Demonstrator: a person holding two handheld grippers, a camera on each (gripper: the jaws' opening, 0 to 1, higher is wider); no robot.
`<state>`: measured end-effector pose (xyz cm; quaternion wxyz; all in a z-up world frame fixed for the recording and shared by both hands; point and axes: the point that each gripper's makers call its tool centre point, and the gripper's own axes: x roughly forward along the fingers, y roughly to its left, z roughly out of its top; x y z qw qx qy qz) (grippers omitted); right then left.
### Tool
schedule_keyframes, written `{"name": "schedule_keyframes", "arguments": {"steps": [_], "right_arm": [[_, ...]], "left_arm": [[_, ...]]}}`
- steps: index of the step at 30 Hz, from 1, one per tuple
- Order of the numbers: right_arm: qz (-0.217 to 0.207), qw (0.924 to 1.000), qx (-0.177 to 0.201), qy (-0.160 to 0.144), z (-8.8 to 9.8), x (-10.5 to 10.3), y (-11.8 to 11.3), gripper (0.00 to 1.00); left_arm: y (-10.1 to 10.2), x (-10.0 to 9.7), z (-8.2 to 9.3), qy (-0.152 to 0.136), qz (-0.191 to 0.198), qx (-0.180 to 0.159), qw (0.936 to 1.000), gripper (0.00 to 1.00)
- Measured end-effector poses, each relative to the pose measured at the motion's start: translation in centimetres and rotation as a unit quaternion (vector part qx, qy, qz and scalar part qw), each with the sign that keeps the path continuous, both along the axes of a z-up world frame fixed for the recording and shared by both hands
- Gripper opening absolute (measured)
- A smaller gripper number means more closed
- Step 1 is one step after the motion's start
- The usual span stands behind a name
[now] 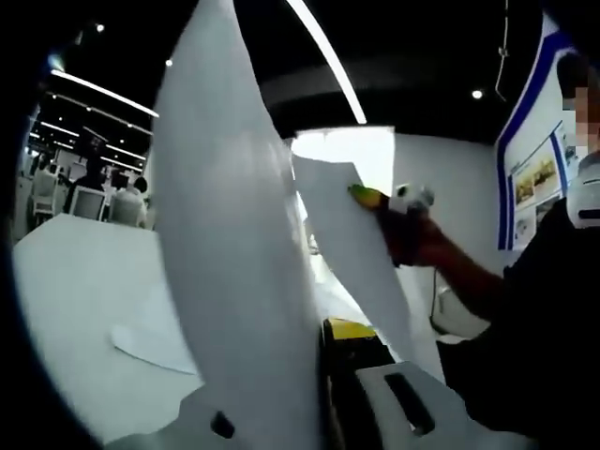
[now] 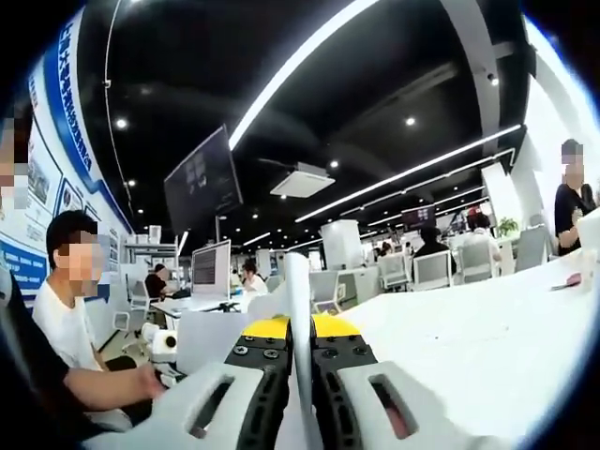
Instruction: Organize the stack of printing papers by aligning and flattening the scattered papers on the table
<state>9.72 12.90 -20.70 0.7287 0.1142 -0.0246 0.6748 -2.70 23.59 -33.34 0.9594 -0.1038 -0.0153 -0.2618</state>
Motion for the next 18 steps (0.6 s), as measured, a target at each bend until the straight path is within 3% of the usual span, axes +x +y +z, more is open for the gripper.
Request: {"name": "schedule_keyframes", "arguments": {"steps": [9,18], "right_arm": [[0.001,1.0000,-0.009,-0.003,-0.4,0.0,0.7,0.02],[0.001,0.9999,-0.015,-0.008,-0.5,0.0,1.4,0.02]], "left_arm": [[-0.1,0.0,0.2,0.000,-0.012,-0.013,0.9999,0.07],[0.1,0.0,0.7,0.001,-0.028,-0.050,0.9984,0.07]]}}
